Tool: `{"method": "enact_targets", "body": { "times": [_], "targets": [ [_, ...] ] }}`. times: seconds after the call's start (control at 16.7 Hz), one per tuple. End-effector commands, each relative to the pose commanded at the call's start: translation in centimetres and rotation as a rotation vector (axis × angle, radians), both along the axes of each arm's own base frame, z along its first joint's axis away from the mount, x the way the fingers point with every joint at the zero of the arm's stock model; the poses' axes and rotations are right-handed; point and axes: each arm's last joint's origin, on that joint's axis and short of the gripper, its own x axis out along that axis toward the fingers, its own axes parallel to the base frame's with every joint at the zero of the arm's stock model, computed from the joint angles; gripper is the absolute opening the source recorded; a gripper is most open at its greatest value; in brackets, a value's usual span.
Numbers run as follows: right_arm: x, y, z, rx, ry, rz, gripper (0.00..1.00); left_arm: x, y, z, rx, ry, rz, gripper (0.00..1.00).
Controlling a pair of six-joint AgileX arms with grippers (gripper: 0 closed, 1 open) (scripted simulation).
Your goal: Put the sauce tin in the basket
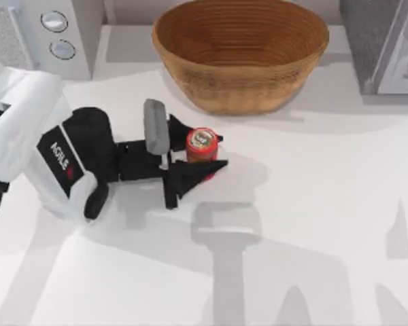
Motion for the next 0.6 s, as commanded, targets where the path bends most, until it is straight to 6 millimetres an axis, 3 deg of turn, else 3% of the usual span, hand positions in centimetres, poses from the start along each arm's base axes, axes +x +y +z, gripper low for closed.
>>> {"method": "enact_targets", "body": {
  "times": [0.3,0.48,0.6],
  "targets": [
    [0.0,0.0,0.0,0.0,0.0,0.0,1.0,-2.4,3.9,4.3,0.003,0.001,0.002,0.0],
    [0.0,0.0,0.0,0.0,0.0,0.0,1.0,-5.6,7.0,7.7,0.001,-0.01,0.003,0.0],
    [0.0,0.0,0.0,0.0,0.0,0.0,1.0,-7.8,8.6,8.9,0.0,-0.007,0.003,0.0]
  ]
}}
